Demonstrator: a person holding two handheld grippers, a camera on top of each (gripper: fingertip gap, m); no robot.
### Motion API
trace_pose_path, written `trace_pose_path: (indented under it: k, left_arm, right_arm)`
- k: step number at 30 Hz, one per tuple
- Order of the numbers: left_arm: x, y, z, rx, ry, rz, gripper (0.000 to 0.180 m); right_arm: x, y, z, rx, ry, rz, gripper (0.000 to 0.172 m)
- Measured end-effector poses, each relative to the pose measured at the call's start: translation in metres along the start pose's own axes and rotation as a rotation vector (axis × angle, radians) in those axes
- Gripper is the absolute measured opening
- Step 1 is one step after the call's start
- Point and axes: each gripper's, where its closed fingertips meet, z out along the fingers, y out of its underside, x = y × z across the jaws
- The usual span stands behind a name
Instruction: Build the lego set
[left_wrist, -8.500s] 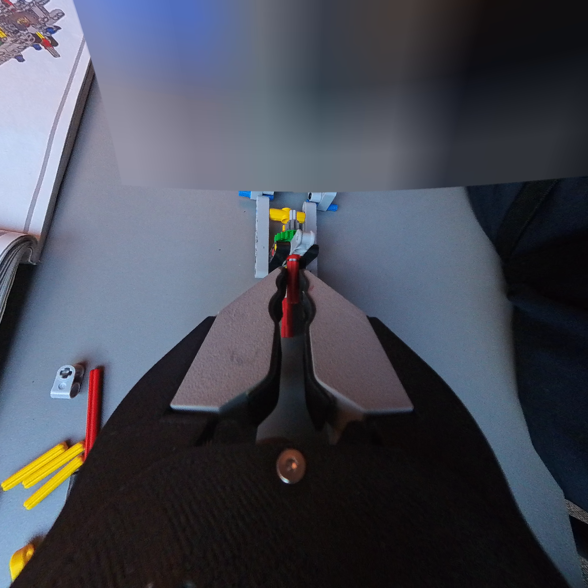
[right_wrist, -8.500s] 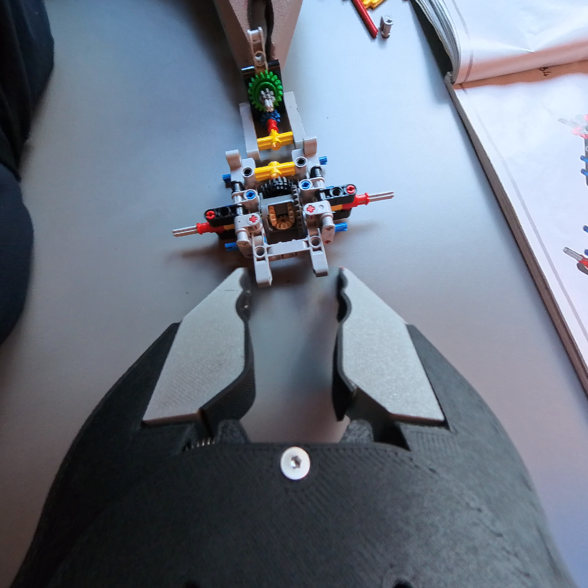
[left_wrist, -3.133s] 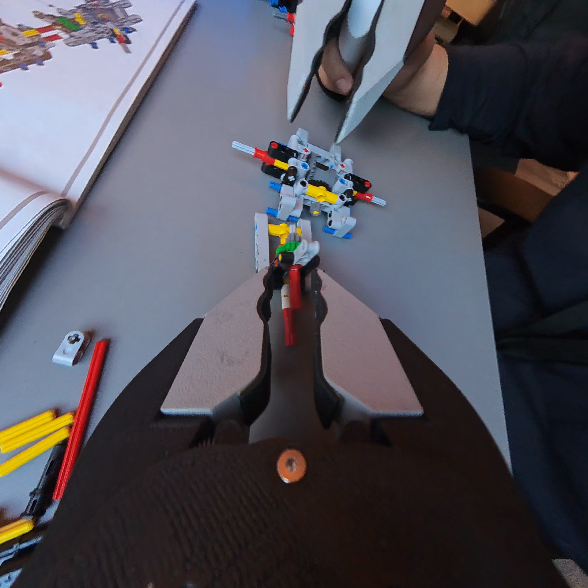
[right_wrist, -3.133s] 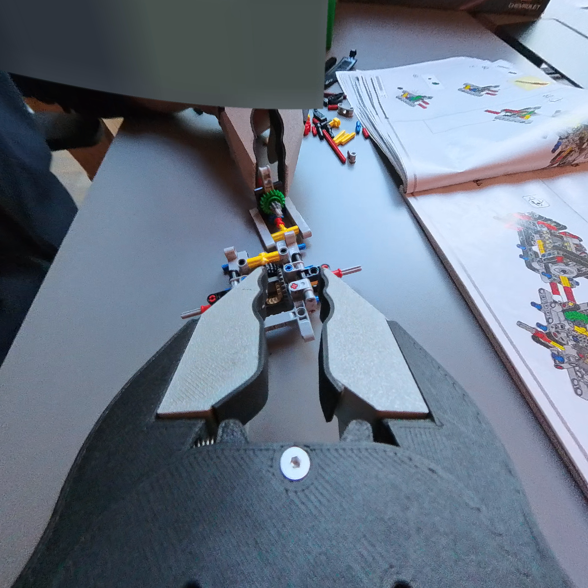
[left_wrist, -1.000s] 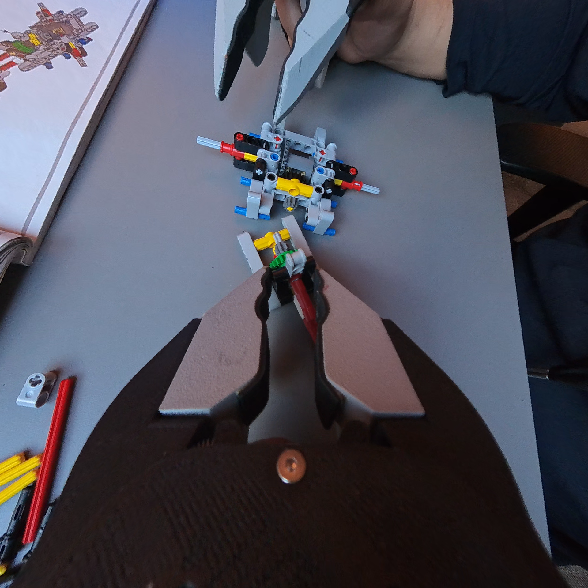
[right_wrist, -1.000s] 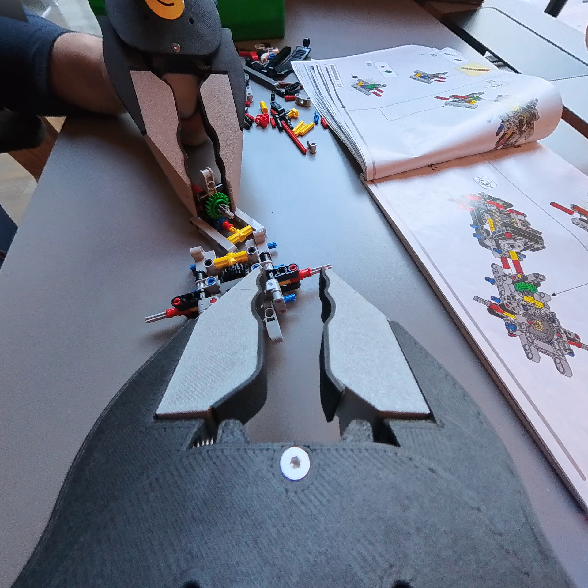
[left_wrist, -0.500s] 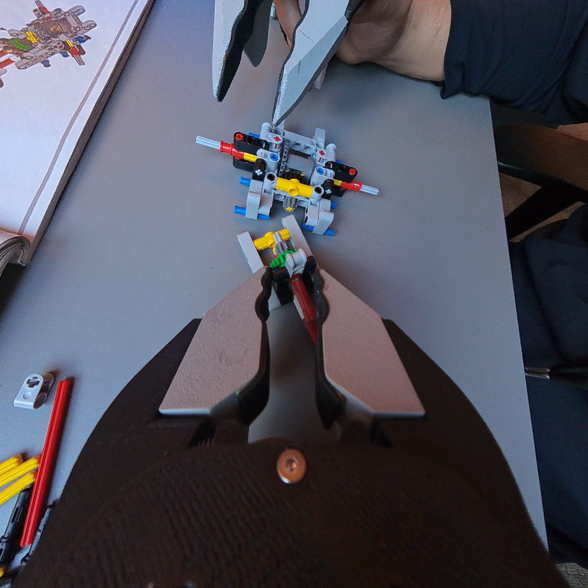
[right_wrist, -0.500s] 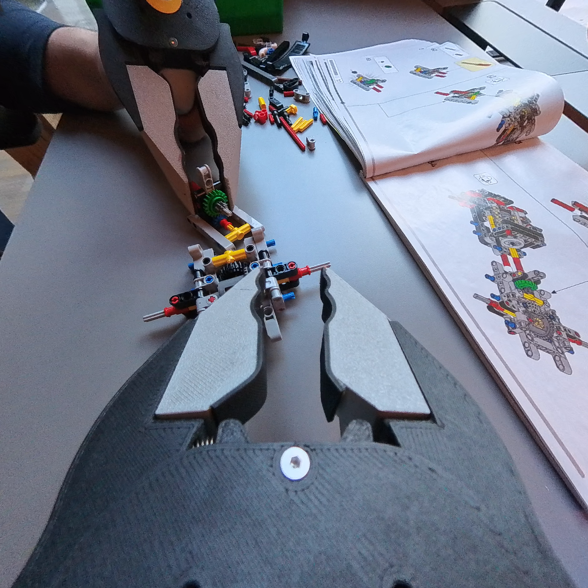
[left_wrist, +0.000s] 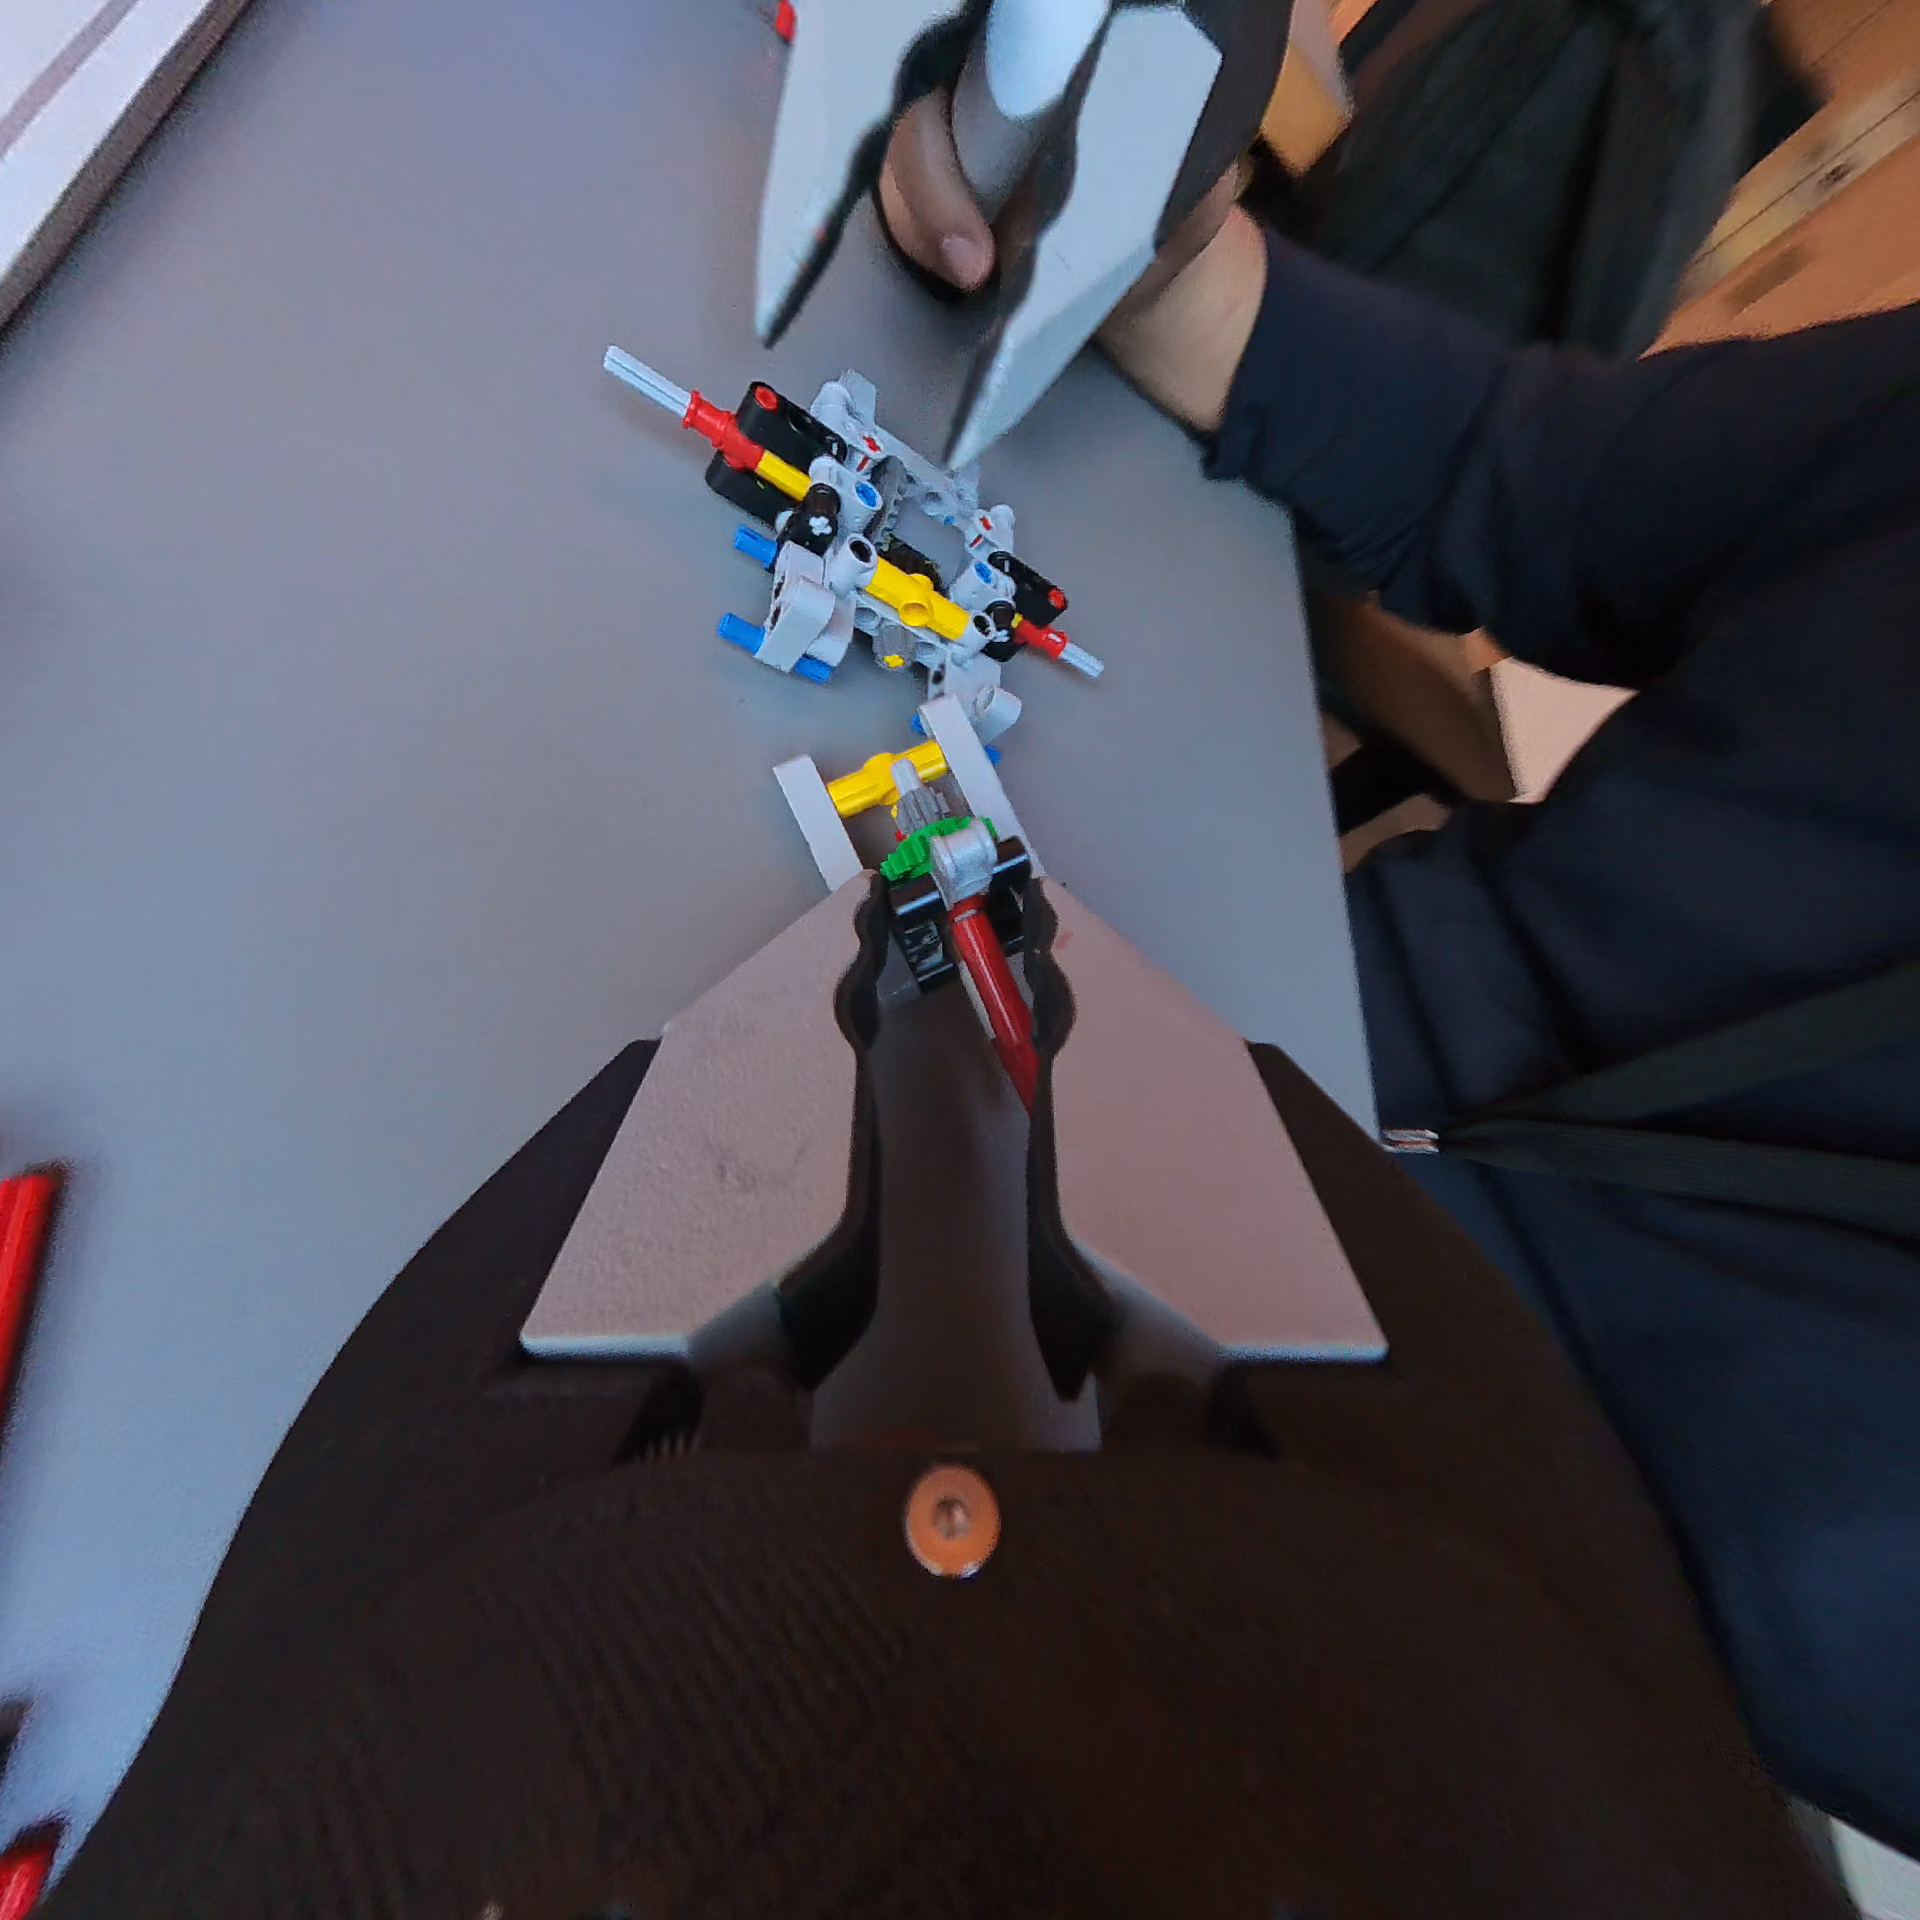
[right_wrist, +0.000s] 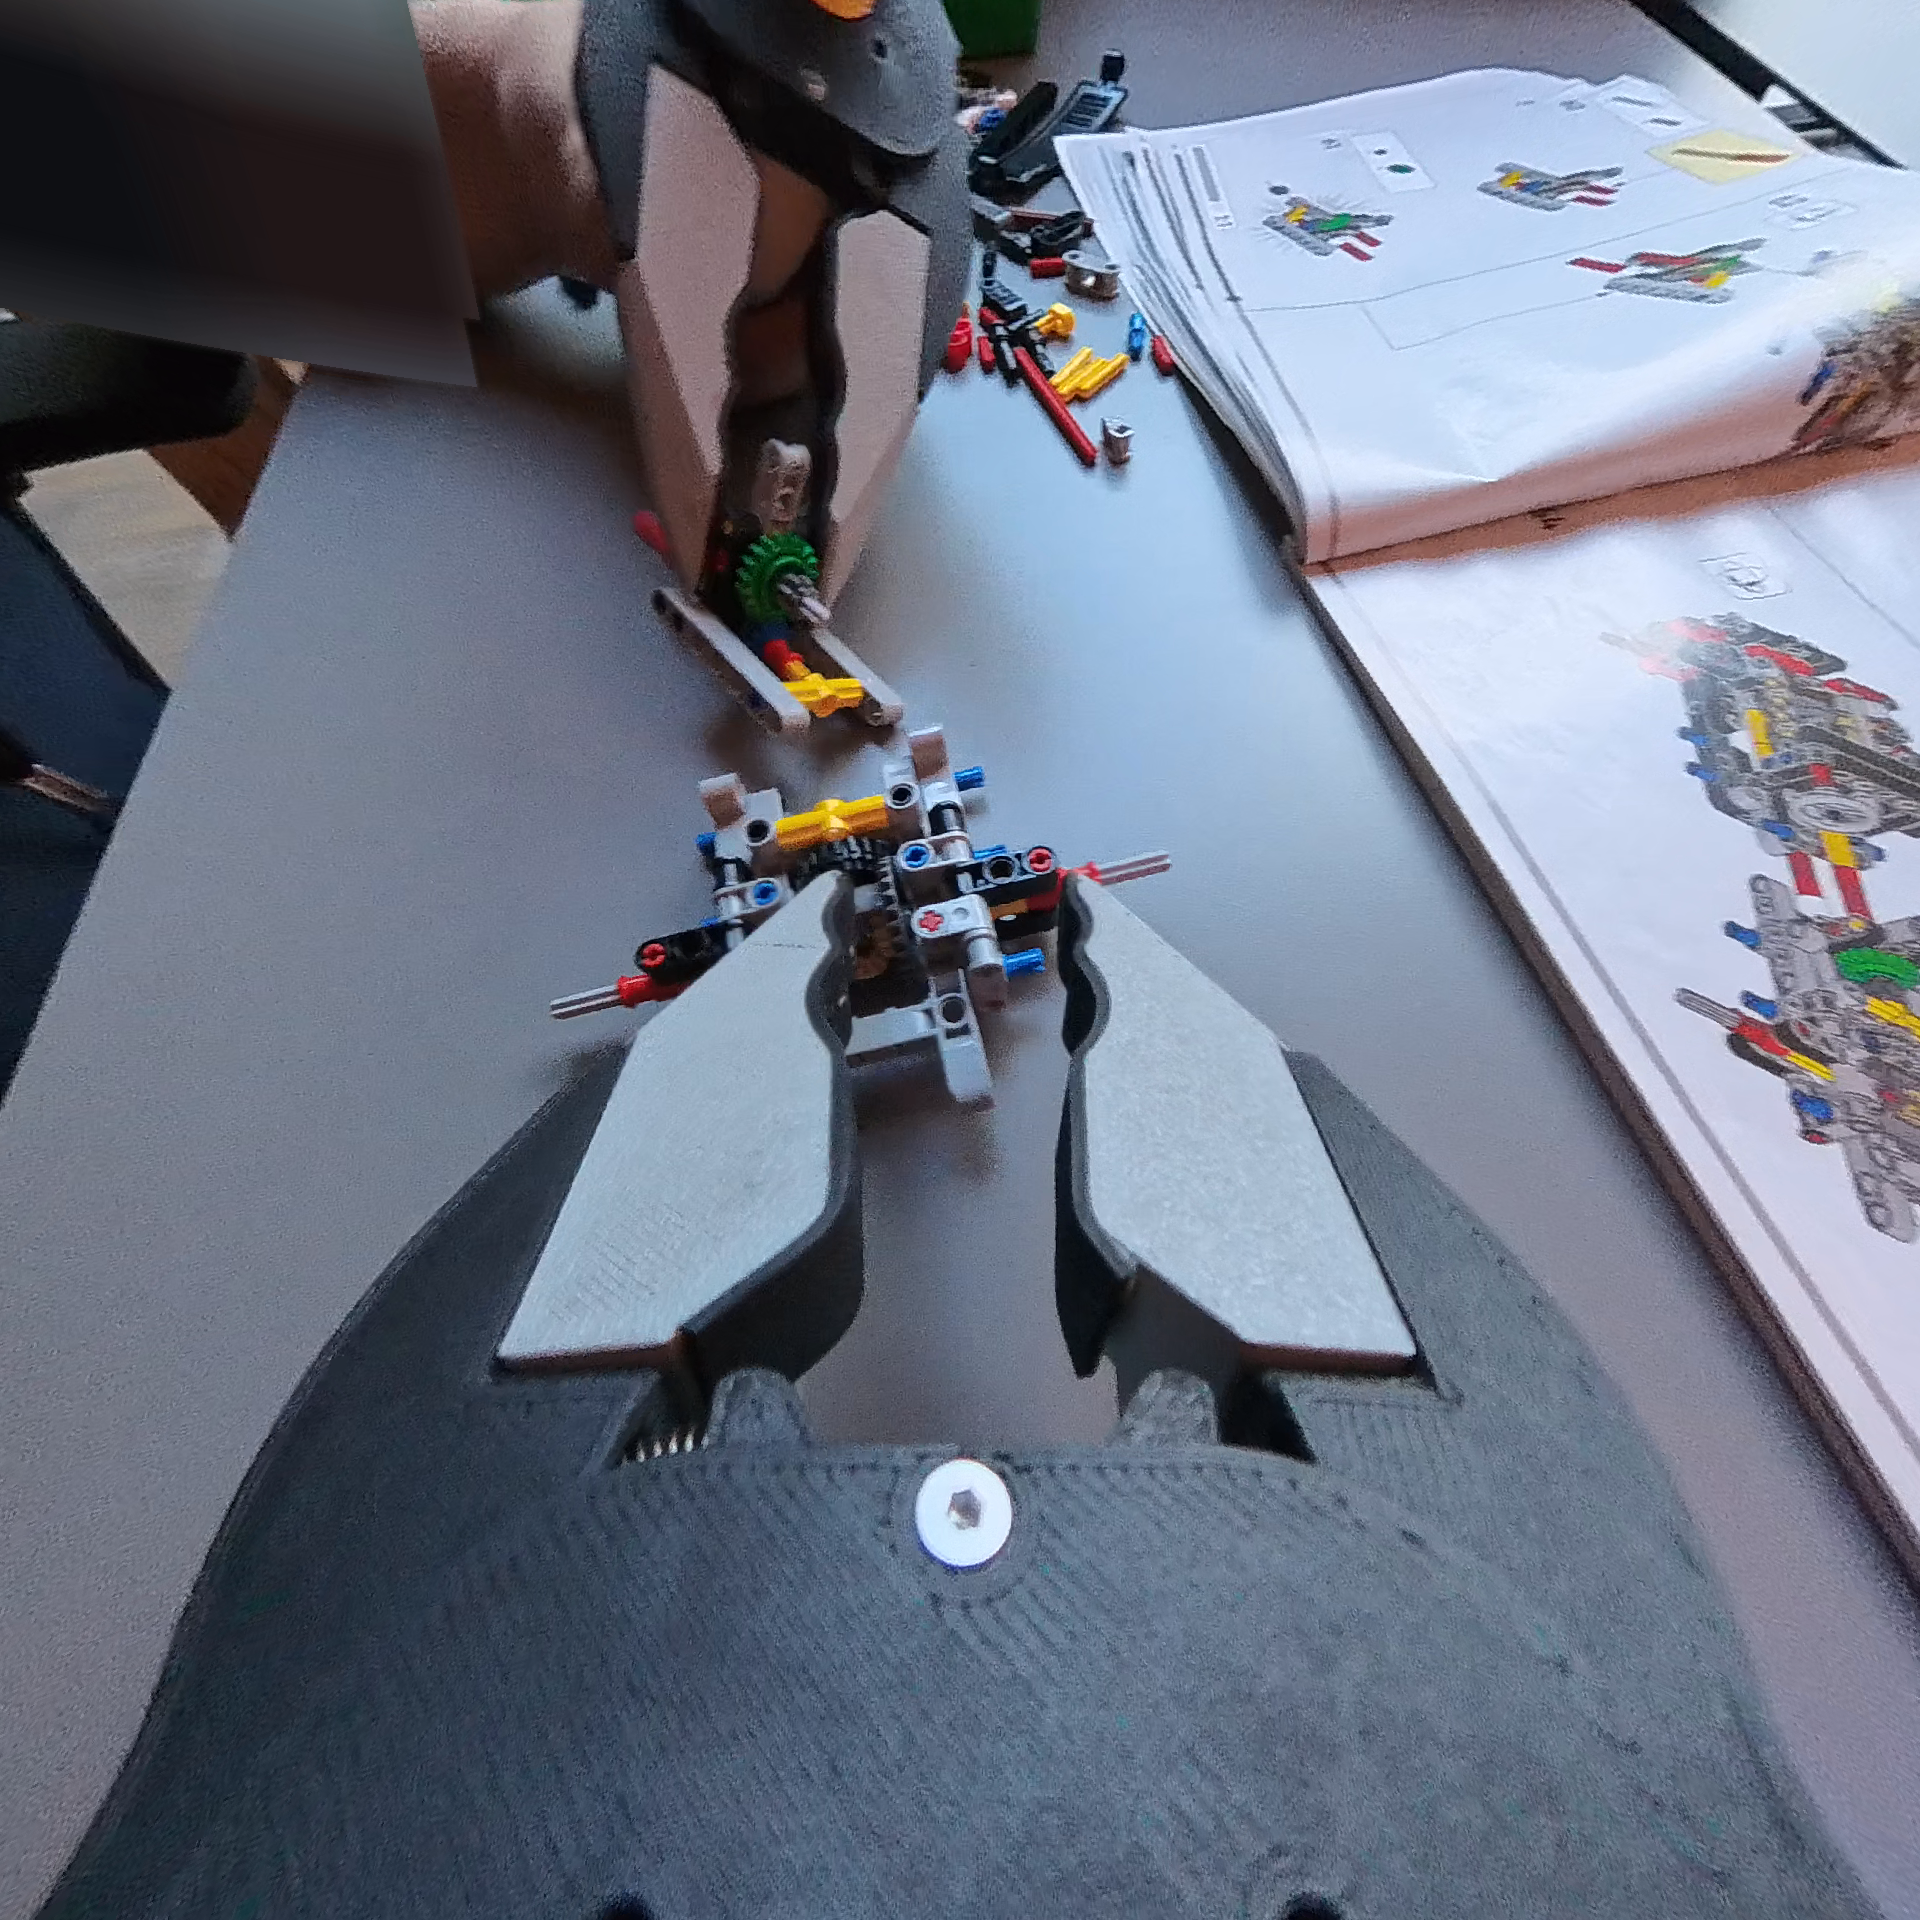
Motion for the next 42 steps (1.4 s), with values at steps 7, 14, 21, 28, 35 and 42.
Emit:
trace_pose_path:
  k: [7,14,21,28,35,42]
  left_arm:
    - [-0.004,0.005,-0.009,-0.018,0.021,-0.008,0.022]
    - [0.000,0.012,-0.011,-0.062,0.046,0.029,0.022]
    - [0.002,0.014,-0.009,-0.075,0.041,0.058,0.022]
    - [0.006,0.017,-0.008,-0.094,0.041,0.097,0.021]
    - [0.006,0.017,-0.007,-0.095,0.030,0.111,0.021]
    - [0.006,0.017,-0.004,-0.103,-0.001,0.154,0.022]
  right_arm:
    - [-0.020,0.009,-0.001,-0.070,-0.062,-0.008,0.055]
    - [-0.021,0.018,-0.001,-0.123,-0.040,-0.043,0.061]
    - [-0.021,0.028,0.000,-0.177,-0.041,-0.051,0.061]
    - [-0.021,0.030,0.002,-0.182,-0.051,-0.042,0.061]
    - [-0.021,0.029,0.002,-0.176,-0.046,-0.052,0.060]
    - [-0.022,0.034,0.005,-0.202,-0.049,-0.056,0.066]
